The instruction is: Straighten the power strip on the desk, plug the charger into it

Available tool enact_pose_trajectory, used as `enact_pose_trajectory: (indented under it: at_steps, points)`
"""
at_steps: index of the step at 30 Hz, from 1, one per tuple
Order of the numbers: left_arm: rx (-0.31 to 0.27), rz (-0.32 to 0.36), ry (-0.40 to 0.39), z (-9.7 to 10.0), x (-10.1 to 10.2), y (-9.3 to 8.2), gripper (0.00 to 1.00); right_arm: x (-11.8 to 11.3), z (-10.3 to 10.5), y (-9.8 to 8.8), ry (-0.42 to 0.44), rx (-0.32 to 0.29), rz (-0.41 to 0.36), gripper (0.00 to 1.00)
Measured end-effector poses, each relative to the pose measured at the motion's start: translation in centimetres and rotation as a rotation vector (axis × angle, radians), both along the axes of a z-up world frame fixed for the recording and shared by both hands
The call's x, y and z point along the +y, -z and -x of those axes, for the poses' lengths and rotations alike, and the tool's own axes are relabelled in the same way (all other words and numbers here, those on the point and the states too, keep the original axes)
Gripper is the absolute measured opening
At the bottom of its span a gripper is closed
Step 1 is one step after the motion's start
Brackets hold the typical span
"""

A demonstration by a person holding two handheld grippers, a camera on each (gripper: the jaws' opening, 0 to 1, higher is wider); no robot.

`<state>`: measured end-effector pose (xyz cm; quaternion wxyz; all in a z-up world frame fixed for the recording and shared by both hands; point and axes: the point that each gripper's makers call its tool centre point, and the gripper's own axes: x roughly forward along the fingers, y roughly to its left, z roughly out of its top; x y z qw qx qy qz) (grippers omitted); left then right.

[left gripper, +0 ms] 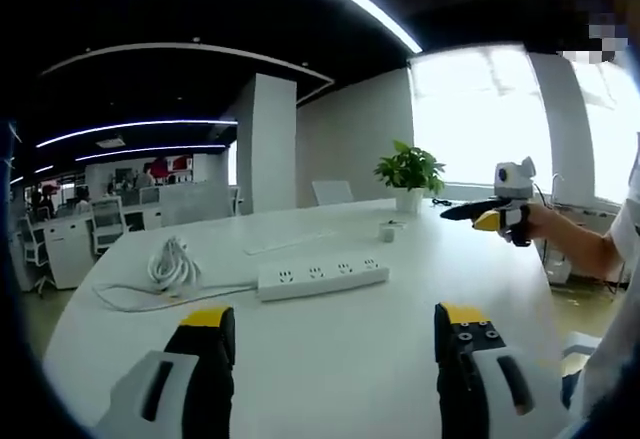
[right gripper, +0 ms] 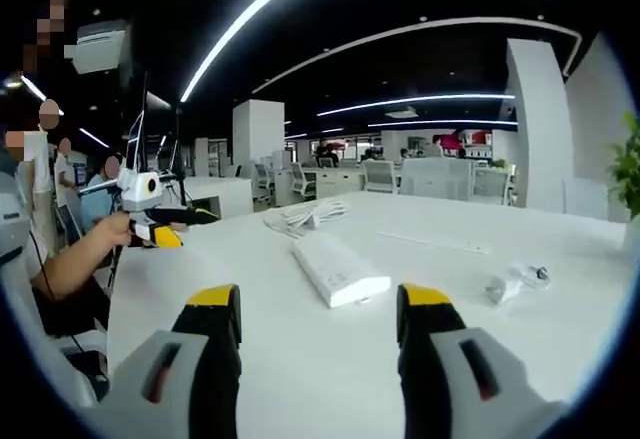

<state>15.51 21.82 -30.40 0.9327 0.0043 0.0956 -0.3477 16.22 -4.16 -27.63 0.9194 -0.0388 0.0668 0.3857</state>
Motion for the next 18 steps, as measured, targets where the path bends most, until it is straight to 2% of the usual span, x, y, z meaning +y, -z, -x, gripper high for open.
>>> enact_pose_trajectory:
  at_steps: [4, 11, 18]
  points:
    - [0.007, -0.003, 0.013, -0.5, -0.5, 0.3, 0.84, 0.4, -0.4, 0.6, -0.006, 0.015, -0.001, 0.62]
    - [0.018, 0.022, 0.028, -1.6, -0.9, 0.7, 0.84, 0.6, -0.9, 0.1, -0.007, -0.007, -0.015, 0.63]
    - [0.046, 0.004, 0.028, -3.5, -0.9, 2.1, 0.84, 0.7, -2.5, 1.0, -0.007, -0.014, 0.004, 0.63]
